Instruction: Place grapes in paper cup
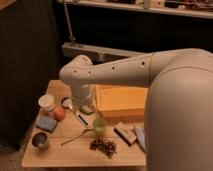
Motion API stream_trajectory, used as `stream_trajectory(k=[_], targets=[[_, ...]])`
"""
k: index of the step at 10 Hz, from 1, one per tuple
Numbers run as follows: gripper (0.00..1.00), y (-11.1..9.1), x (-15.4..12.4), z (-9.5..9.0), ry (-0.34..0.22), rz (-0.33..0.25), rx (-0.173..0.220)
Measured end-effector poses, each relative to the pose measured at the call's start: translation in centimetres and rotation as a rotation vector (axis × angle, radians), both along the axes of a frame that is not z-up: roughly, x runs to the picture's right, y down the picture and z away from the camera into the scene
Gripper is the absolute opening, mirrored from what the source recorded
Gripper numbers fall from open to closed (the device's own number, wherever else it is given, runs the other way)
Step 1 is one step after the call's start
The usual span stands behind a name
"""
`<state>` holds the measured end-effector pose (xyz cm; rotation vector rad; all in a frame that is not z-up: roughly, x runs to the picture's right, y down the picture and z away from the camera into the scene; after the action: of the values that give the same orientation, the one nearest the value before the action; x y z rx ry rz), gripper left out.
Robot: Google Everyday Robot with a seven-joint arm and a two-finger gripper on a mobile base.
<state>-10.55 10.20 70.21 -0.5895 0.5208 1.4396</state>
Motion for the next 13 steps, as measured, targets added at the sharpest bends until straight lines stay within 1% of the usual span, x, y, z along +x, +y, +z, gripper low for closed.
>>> stream_trajectory(k=[2,3,4,5,6,7,8,9,10,11,13], targets=[[0.65,-0.3,1.2,-1.3,0.001,0.056,0.026],[0.65,-0.6,2.3,-2.6,0.001,0.092,0.040],[0.65,-0.7,4.0,-4.2,0.002,0.152,0.051],[0.65,-0.5,5.5,-5.6,0.001,0.209,0.055],[0.65,-0.1,6.3,-6.4,-0.002,0.241,0.052],[0.65,0.6,6.6,-7.1,-0.016,0.275,0.039],[0.65,2.1,7.3,-7.5,-0.028,0.315,0.008],[0.65,3.4,7.7,-7.1,-0.035,0.336,-0.021],[0.65,4.5,8.0,-6.7,-0.041,0.348,-0.039],[0.65,6.3,8.9,-6.0,-0.046,0.367,-0.059],[0.65,7.7,10.0,-5.9,-0.038,0.379,-0.061]])
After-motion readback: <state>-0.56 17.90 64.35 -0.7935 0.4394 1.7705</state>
